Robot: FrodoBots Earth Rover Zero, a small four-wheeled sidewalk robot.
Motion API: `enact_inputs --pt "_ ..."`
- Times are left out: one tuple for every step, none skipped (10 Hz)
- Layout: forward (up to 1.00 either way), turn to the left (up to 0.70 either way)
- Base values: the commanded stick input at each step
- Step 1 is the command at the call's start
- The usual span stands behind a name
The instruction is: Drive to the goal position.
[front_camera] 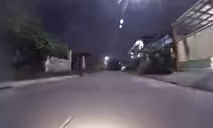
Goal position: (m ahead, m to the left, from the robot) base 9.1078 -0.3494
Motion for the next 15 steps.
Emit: enact_inputs --pt "1.00 -0.40" --pt "1.00 -0.40" --pt "1.00 -0.40" --pt "1.00 -0.37" --pt "1.00 -0.26" --pt "1.00 -0.07" --pt "1.00 0.00" --pt "1.00 0.00" --pt "1.00 0.00" --pt "1.00 0.00" --pt "1.00 0.00" --pt "1.00 0.00" --pt "1.00 0.00" --pt "1.00 0.00" --pt "1.00 0.00"
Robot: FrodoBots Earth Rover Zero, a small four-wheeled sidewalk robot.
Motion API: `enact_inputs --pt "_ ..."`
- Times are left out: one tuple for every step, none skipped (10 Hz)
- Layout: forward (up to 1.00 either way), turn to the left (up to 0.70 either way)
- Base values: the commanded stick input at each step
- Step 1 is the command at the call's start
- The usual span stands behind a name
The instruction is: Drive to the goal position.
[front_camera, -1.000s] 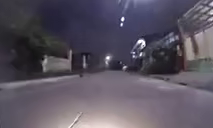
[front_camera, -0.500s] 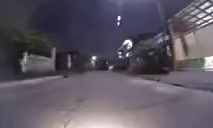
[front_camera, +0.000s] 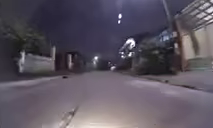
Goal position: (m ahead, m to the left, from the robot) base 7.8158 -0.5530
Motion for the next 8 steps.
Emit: enact_inputs --pt "1.00 0.00" --pt "1.00 0.00" --pt "1.00 0.00" --pt "1.00 0.00" --pt "1.00 0.00" --pt "1.00 0.00" --pt "1.00 0.00" --pt "1.00 0.00"
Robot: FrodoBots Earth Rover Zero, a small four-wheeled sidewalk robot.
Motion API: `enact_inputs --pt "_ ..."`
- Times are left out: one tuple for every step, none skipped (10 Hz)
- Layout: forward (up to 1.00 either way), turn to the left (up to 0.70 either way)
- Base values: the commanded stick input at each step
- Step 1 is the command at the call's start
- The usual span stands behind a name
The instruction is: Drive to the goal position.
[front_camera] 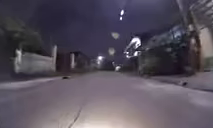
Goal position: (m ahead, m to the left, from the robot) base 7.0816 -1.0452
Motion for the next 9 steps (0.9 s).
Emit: enact_inputs --pt "1.00 0.00" --pt "1.00 0.00" --pt "1.00 0.00" --pt "1.00 0.00" --pt "1.00 0.00" --pt "1.00 0.00" --pt "1.00 0.00" --pt "1.00 0.00" --pt "1.00 0.00"
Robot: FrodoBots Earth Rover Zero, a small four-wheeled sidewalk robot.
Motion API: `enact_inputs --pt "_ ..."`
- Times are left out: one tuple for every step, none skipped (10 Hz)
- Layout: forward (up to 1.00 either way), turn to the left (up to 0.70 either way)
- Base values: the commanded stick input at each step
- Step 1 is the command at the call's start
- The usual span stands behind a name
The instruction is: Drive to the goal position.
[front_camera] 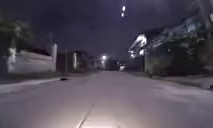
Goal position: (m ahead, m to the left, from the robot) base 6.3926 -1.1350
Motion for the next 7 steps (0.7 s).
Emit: enact_inputs --pt "1.00 0.00" --pt "1.00 0.00" --pt "1.00 0.00" --pt "1.00 0.00" --pt "1.00 -0.04" --pt "1.00 -0.25" --pt "1.00 -0.38"
